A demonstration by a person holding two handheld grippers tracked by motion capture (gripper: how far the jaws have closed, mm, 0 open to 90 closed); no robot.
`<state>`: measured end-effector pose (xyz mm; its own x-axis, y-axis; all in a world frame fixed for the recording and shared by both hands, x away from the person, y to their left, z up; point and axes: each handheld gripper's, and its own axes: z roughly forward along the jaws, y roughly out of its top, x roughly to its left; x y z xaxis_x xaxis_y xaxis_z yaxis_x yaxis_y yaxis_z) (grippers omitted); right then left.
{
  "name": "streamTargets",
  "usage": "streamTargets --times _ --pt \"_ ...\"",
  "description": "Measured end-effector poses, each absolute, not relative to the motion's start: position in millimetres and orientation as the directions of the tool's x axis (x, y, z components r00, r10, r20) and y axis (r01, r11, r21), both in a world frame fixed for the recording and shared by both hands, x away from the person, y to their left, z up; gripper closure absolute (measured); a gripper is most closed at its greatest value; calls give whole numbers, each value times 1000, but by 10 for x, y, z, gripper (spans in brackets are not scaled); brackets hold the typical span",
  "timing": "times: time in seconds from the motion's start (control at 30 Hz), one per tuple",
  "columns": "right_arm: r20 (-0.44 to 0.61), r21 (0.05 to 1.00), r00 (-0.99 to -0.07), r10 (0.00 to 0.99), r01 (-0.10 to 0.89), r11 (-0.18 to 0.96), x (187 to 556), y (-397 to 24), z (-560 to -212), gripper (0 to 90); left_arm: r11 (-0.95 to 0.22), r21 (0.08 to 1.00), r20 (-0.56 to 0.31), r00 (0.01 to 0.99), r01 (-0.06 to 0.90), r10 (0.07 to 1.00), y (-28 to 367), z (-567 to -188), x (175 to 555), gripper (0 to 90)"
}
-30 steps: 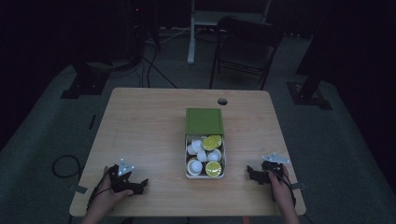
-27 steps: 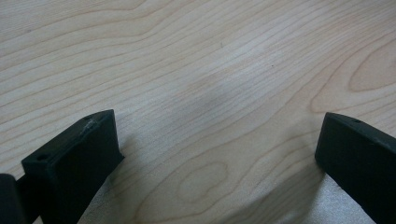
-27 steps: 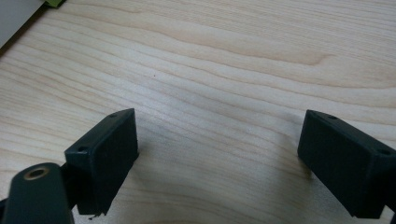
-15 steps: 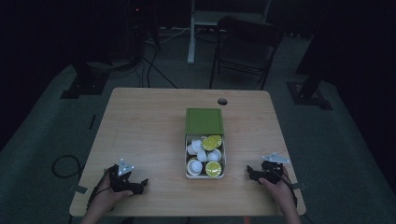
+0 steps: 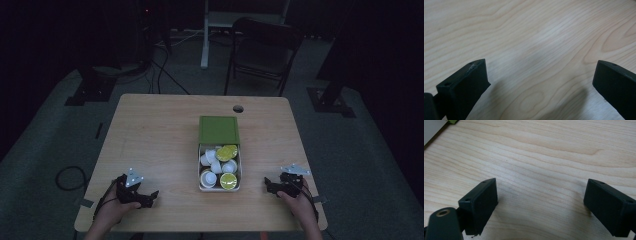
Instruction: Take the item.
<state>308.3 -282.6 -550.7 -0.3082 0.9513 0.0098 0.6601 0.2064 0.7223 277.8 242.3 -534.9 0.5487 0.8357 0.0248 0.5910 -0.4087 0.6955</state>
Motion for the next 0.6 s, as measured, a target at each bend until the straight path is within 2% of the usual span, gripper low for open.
streamTargets --times 0.6 --pt "10 722 -308 951 660 206 3083 -2827 -5507 115 -439 715 52 585 544 809 2267 -5107 2854 3"
